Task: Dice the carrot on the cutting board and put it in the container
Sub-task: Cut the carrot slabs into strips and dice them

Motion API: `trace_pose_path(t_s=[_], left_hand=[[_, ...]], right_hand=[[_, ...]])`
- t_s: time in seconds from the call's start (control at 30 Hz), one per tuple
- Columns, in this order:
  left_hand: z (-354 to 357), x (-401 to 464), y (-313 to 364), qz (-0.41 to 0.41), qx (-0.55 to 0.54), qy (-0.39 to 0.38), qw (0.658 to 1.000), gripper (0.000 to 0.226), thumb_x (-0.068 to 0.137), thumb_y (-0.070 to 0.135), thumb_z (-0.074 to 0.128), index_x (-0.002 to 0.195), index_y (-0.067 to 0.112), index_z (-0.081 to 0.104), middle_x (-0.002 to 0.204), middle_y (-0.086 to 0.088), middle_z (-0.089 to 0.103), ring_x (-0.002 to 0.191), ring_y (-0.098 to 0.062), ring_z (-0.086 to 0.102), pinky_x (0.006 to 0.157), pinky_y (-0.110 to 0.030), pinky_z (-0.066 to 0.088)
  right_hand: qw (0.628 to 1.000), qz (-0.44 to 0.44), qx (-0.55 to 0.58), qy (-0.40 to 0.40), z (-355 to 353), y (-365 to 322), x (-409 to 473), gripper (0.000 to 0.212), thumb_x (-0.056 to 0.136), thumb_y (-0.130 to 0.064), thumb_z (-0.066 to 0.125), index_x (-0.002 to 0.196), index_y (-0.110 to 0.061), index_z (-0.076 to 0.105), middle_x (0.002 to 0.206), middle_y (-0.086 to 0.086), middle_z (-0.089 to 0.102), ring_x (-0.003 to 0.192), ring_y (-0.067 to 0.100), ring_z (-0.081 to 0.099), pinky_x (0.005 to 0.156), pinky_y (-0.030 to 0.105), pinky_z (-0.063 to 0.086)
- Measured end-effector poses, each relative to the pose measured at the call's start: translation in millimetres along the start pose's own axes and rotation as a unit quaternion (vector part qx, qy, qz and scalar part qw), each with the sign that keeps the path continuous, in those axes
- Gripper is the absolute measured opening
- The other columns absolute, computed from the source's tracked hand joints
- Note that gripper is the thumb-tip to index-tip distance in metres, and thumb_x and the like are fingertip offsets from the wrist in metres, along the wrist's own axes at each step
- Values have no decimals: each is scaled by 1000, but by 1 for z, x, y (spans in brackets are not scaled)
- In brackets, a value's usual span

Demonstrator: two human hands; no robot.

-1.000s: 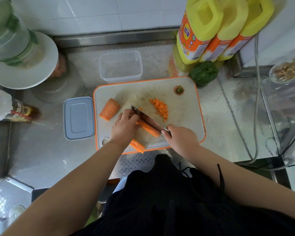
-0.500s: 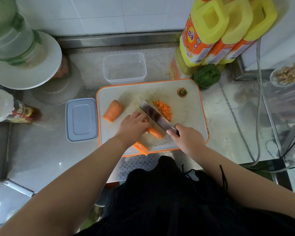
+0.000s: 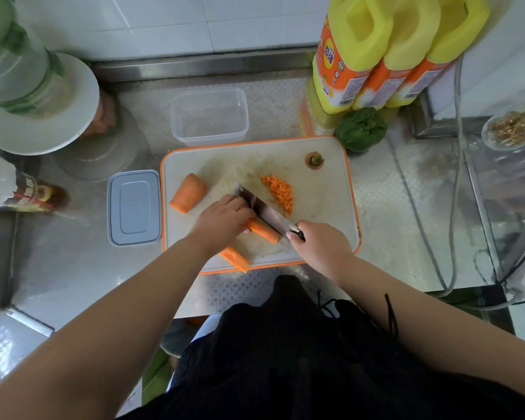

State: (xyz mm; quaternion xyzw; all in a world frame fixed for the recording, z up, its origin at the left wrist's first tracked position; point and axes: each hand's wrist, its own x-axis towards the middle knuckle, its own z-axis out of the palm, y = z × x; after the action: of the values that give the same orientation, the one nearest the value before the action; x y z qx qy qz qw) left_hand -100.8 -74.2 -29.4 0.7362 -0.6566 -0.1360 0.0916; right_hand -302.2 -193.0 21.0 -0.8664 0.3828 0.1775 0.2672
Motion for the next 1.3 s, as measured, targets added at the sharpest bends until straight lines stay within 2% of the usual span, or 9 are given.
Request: trace_pose_path(t_s=[0.1,0.23,0.4,0.57,0.73,0.83,1.03,1.17,1.3], left_hand=[[5,-5,-1,-20,5,49,999,39,63,23,87,97,16,70,98,-4,63,97,-23,49,73,-37,56],[14,-18,14,-7,31,134,990,12,80,21,62,89,15,69,94,-4,63,93,-24,52,65,-38,56],[20,-30,26,3,8,154,988,30,80,6,44,93,13,69,96,-2,66,93,-20,58,63,-30,52],[21,-29,28,-8,-5,175,985,26,81,4,49,89,14,71,94,0,68,90,-18,59,66,-26,49],[33,-26,26,-40,-46,188,980,23,73,-5,74,88,12,71,95,-1,67,91,-21,58,65,-33,55],[32,-24,29,-58,-64,187,978,25,69,-4,79,85,13,73,92,-1,68,89,-20,59,60,-30,54],[36,-23,27,-59,-80,207,973,13,78,3,72,88,11,73,90,-3,66,90,-20,57,64,-31,54],[37,-24,28,-64,-93,213,971,10,81,7,67,89,10,74,94,-4,67,92,-18,53,73,-24,47],[42,-25,27,-67,-95,220,969,18,88,16,58,89,10,74,94,-4,67,92,-19,53,72,-28,51]], right_hand=[[1000,12,4,-8,2,-1,-2,41,98,-39,42,62,-22,31,56,-4,40,51,14,38,45,28,26],[1000,10,-1,-21,1,-4,-5,38,99,-37,40,65,-19,35,59,-3,44,55,17,43,47,29,29],[999,-9,-7,-38,1,-9,-9,32,101,-35,38,75,-17,41,61,-2,45,56,17,44,47,30,29],[998,-9,-22,-54,2,-14,-10,26,102,-34,33,82,-17,38,63,-2,44,59,20,46,47,30,29],[996,4,-18,-89,1,-21,-7,21,103,-31,32,89,-16,39,71,-2,46,72,23,52,61,34,38],[998,-2,-12,-59,0,-24,-9,24,103,-32,32,87,-16,42,69,-1,47,72,24,55,59,34,40],[998,-20,-42,-49,-4,-38,-16,21,102,-28,33,94,-15,47,76,1,51,75,25,56,62,36,45],[996,-2,-62,-62,-4,-40,-12,11,99,-17,38,93,-16,46,72,-2,44,75,24,53,60,34,39],[995,6,-67,-79,-7,-42,-9,13,98,-14,41,104,-13,53,79,-1,45,77,23,51,62,33,38]])
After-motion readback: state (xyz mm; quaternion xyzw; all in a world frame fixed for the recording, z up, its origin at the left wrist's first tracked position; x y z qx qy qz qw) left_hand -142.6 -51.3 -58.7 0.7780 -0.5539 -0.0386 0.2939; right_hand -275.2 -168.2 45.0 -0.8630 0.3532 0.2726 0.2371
